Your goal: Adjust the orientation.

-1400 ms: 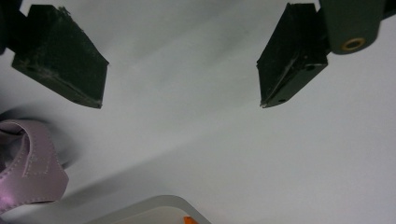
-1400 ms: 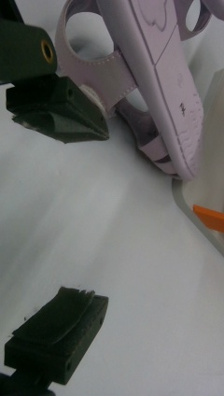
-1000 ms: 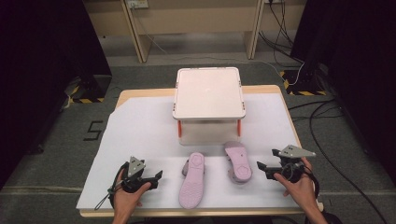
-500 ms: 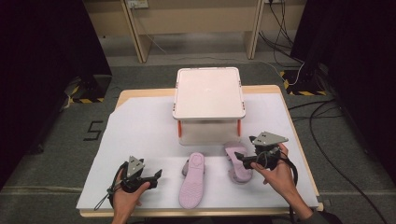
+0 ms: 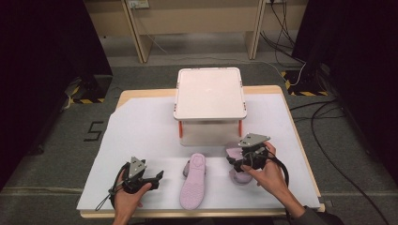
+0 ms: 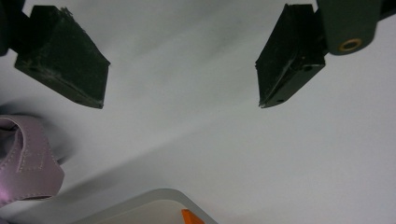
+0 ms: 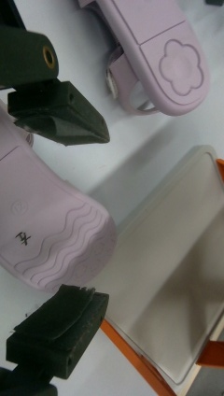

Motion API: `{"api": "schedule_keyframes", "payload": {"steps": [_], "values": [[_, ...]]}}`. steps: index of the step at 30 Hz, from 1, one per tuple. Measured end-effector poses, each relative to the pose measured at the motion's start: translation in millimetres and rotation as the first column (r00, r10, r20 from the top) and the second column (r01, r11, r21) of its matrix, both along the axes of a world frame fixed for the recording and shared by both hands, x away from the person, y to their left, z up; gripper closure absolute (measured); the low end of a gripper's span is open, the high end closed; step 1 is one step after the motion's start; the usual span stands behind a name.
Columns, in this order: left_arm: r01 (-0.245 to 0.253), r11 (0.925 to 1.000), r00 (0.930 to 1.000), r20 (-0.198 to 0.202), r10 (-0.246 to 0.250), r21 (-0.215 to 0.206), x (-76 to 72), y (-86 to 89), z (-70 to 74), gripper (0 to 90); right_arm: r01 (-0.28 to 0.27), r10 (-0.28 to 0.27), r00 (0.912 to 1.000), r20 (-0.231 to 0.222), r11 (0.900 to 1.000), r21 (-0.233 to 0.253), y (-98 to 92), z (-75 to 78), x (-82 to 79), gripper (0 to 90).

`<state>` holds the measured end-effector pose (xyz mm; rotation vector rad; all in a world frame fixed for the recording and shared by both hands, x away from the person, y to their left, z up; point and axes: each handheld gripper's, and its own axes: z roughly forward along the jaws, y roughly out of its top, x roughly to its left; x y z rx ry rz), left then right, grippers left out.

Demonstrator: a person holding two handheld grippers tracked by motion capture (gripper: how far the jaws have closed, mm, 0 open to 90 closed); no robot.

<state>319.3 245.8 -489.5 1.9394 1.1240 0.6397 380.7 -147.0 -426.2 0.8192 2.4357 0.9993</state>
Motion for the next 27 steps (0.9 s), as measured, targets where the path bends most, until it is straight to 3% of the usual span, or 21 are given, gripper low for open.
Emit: {"api": "schedule_keyframes", "payload": {"steps": [8, 16, 18, 20, 23, 24, 27], "values": [[0.005, 1.0000, 1.0000, 0.004, -0.005, -0.002, -0.4, -0.1, 0.6, 16.3, 0.000, -0.004, 0.9993, -0.036, 0.995, -0.098, 1.4, -9.9, 2.7, 22.4], [0.019, 0.9998, 0.9998, 0.005, -0.019, -0.003, -0.6, -2.0, 0.8, 17.0, 0.014, -0.017, 0.9981, -0.058, 0.998, -0.054, -15.3, -9.6, -1.9, 30.2], [0.018, 0.9998, 0.9998, 0.006, -0.018, -0.003, -0.7, -1.8, 0.8, 17.0, 0.016, -0.018, 0.9964, -0.082, 0.999, -0.034, -24.2, -11.1, -6.1, 31.6], [0.015, 0.9999, 0.9999, 0.005, -0.015, -0.002, -0.8, -0.7, 0.7, 17.1, 0.008, -0.012, 0.9962, -0.086, 0.999, -0.044, -29.0, -12.6, -9.1, 35.3], [0.009, 0.9999, 0.9999, 0.007, -0.009, -0.007, -0.5, -0.6, 0.7, 17.1, 0.017, -0.020, 0.9964, -0.083, 1.000, -0.026, -35.2, -12.7, -11.0, 36.4], [0.010, 0.9999, 0.9999, 0.004, -0.010, -0.006, -0.6, -0.3, 0.6, 17.1, 0.016, -0.016, 0.9957, -0.091, 1.000, -0.004, -39.8, -10.8, -10.7, 41.7], [0.012, 0.9999, 0.9999, 0.007, -0.012, -0.005, -0.5, -0.4, 0.7, 17.2, 0.022, -0.023, 0.9976, -0.065, 1.000, -0.012, -42.3, -10.4, -10.0, 42.9]]}}
